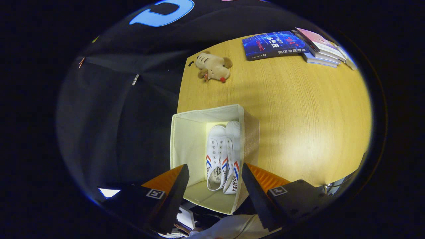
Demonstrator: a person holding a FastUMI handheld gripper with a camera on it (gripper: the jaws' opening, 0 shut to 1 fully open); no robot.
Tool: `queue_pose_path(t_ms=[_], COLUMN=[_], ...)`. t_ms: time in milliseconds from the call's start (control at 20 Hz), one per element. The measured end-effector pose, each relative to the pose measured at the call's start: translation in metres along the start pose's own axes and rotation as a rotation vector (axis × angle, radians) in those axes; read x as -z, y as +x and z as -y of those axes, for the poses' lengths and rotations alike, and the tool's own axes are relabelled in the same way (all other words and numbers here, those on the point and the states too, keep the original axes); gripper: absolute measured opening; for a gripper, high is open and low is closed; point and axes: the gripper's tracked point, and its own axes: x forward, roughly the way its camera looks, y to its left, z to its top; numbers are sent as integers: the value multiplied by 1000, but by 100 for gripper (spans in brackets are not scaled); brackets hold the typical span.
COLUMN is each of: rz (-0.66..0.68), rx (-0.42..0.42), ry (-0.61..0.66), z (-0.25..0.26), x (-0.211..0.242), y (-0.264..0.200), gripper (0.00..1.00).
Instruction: Open the storage box then place both shoes into the box .Put the left shoe in first, then the right shoe, with the right side of both shoes facing outward in a uniform manner.
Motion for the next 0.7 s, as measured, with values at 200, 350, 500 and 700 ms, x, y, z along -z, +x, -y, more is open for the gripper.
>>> queue_pose_path(t_ms=[200, 350, 500, 700], rz=[47, 122, 204, 297], rx=[-30, -54, -50, -3], ry=[-24, -49, -92, -155], z=[0, 1, 8, 31], x=[-2, -10, -23, -42], y=[-13, -26, -41, -62], gripper=[97, 97, 97, 97])
